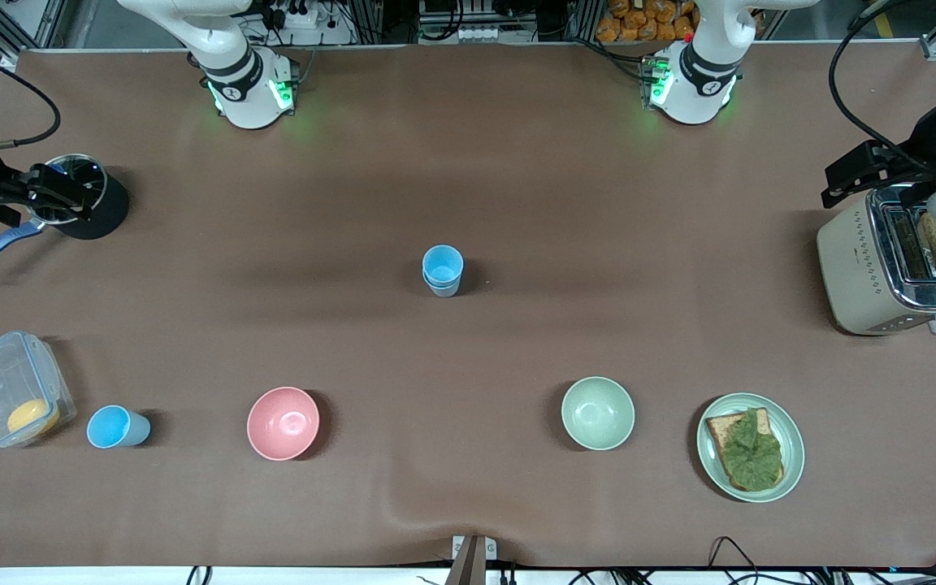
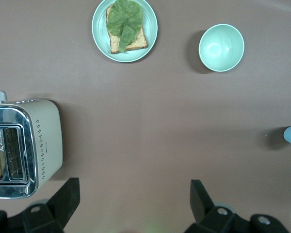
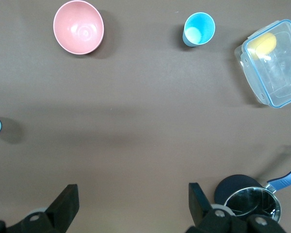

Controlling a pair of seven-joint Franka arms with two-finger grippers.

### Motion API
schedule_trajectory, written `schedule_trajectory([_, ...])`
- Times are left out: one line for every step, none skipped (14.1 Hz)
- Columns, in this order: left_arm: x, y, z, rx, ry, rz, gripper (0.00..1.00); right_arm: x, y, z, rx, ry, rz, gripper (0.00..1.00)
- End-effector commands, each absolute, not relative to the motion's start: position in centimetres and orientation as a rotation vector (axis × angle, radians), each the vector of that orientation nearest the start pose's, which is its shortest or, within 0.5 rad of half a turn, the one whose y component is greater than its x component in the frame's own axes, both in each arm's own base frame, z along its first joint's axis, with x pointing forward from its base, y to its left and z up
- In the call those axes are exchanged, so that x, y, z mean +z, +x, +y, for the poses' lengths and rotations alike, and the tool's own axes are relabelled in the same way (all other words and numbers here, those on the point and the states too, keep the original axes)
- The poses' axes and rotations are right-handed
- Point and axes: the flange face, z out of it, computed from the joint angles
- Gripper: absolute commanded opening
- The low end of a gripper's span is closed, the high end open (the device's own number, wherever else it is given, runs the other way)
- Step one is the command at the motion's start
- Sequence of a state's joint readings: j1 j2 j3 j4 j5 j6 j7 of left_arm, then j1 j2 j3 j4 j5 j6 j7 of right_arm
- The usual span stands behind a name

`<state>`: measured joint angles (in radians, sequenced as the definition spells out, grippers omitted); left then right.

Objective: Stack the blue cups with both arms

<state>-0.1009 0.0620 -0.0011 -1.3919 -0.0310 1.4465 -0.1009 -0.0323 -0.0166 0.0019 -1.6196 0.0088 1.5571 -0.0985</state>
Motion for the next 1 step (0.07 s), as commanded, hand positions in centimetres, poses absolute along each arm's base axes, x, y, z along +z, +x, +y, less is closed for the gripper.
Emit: schedule_trajectory([65.82, 56.10, -5.80, 0.006, -3.187, 0.035, 1.00, 61.14, 54.33, -1.35, 0.070, -3.115, -0.103, 1.00])
